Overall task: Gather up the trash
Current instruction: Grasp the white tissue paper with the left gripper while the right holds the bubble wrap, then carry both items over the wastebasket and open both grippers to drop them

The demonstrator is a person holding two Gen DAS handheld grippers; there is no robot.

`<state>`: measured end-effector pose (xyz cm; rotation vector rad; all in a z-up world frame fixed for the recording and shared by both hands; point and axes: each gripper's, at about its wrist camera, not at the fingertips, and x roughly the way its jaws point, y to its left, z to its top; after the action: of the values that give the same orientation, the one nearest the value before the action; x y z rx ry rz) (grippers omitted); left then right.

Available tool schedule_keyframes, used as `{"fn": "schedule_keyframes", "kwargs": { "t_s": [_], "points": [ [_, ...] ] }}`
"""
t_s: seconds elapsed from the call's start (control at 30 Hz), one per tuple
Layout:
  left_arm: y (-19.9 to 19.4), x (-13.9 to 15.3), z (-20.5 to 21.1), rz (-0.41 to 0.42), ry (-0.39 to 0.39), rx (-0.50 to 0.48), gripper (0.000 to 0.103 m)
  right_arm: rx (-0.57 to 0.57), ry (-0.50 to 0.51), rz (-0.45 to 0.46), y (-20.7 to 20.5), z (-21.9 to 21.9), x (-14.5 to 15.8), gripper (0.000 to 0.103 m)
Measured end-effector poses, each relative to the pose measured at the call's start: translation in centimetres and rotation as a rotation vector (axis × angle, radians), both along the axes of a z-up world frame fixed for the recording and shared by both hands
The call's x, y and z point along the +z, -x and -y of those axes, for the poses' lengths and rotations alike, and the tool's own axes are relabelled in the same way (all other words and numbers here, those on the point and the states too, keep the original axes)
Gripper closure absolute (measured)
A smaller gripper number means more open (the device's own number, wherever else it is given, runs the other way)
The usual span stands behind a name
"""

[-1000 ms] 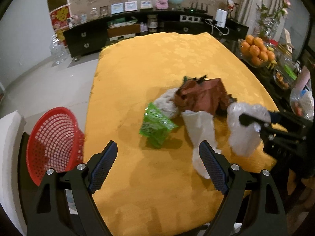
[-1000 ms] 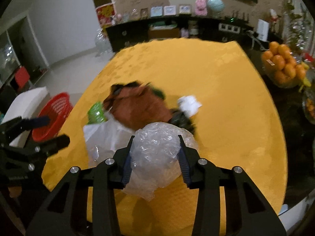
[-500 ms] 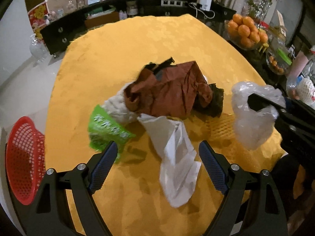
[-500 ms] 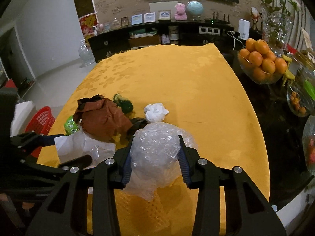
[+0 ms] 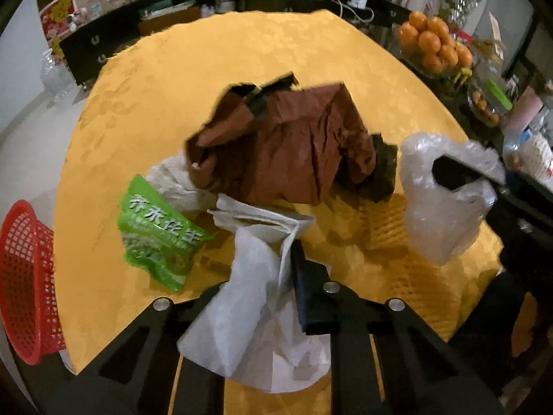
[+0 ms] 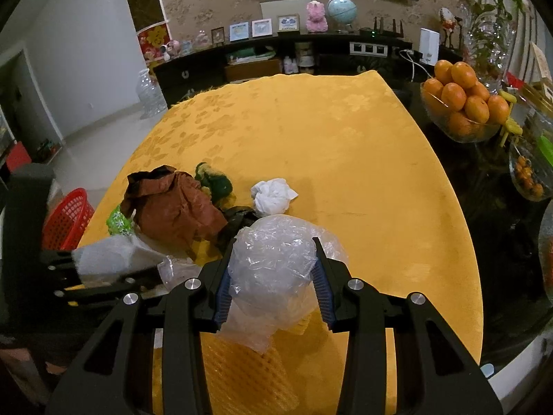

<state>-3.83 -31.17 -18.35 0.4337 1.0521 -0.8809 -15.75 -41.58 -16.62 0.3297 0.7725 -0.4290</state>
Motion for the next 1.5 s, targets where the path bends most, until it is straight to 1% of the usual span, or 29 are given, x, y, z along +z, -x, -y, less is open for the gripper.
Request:
{"fn": "schedule_keyframes", "kwargs": {
  "t_s": [0.1, 0.2, 0.4, 0.6, 0.87, 1.1, 1.33, 1.5],
  "points": [
    [-0.1, 1.2, -1.2, -0.006, 0.036, 0.022, 0.089, -0.001, 0.004, -0.003, 0.1, -0.1, 0.0, 0.064],
    [0.0, 2.8, -2.6, 0.009, 0.069, 0.037, 0.089, -0.001, 0.011, -0.006, 0.1, -0.3, 0.2, 0.064],
    [-0.1, 6.3, -5.8, 0.074, 0.129, 0.091, 0.089, 0.014, 0.019, 0.002, 0.0, -1.2, 0.9, 0.064],
    [-1.1, 9.4, -8.1, 0.139, 0.167, 0.164, 0.089, 0.045, 0.030, 0.030, -0.2, -2.3, 2.8, 0.064],
    [-2.2, 12.0, -10.6, 0.194, 0.210, 0.225, 0.089, 0.083, 0.057, 0.070, -1.6, -3.3, 5.6, 0.064],
    [-3.2, 13.9, -12.6, 0.233, 0.239, 0.277, 0.089, 0.142, 0.082, 0.101, -3.8, -4.9, 8.1, 0.064],
    [-4.5, 15.1, -15.1, 0.261, 0.258, 0.339, 0.089, 0.194, 0.088, 0.126, -6.1, -6.6, 9.9, 0.064],
    [-5.6, 15.7, -17.4, 0.280, 0.264, 0.386, 0.089, 0.238, 0.112, 0.140, -8.0, -8.1, 11.4, 0.064]
  ]
}}
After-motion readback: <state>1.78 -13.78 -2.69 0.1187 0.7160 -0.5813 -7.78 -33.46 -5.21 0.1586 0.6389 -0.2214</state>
